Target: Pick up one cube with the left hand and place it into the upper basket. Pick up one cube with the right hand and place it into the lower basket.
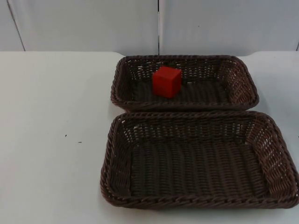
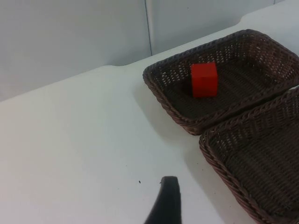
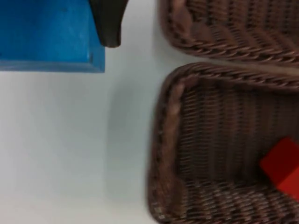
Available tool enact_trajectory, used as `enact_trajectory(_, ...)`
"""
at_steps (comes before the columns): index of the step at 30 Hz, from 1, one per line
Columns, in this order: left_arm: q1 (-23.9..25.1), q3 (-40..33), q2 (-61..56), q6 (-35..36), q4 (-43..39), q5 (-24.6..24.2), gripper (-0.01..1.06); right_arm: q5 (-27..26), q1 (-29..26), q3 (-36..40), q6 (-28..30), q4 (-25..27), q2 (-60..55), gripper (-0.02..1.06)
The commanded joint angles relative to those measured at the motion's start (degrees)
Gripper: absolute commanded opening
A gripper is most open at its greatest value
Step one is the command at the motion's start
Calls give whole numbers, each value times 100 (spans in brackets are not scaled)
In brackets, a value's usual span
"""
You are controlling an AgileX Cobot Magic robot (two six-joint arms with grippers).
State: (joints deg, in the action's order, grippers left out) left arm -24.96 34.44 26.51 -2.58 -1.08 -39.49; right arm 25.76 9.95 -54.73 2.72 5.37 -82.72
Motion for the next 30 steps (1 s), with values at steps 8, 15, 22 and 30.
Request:
enact_trajectory(8,-24,-24,-40,45,-9,50,73,-21,952,-36,48,-26,68,0)
enact_trajectory(15,-24,-24,-40,45,-9,50,73,-21,1877,-36,48,-26,68,0)
enact_trajectory(22,-24,-24,-40,45,-9,50,73,-21,2525,-36,98,-26,68,0)
enact_trajectory(30,-24,-24,-40,45,-9,50,73,-9,2737,-36,139,-26,39,0)
